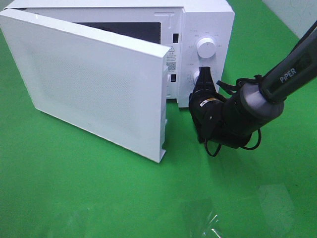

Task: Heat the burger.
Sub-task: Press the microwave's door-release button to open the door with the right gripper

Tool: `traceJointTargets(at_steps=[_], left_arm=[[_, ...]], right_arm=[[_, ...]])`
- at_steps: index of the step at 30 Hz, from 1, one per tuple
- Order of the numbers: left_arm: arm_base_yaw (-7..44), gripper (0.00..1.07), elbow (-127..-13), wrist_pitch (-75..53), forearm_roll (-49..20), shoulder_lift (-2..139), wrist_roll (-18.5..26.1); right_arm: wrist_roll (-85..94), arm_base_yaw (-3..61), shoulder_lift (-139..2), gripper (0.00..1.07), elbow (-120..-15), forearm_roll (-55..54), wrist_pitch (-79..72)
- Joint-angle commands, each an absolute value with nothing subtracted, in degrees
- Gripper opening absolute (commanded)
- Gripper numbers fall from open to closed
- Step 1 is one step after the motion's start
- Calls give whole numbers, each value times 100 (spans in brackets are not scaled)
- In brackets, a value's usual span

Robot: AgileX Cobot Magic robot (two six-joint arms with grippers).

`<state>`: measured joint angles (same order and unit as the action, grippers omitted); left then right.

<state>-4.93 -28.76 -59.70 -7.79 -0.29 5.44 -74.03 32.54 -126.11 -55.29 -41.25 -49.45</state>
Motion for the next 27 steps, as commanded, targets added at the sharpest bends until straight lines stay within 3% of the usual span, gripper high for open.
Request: traceJointTargets(at_steps=[1,11,27], left_arm=[[-510,99,-2859,-5964,-808,-80,527],[-510,99,-2859,-5964,-808,-80,527],[-510,99,-2859,-5964,-808,-80,527]], right_arm=[[-7282,3008,-12485,0,-5999,-3684,-6188],[-7299,3025,-12170,0,-5592,-3667,-5724],[-7322,3025,-11448,0,-4824,-2636,-3415]])
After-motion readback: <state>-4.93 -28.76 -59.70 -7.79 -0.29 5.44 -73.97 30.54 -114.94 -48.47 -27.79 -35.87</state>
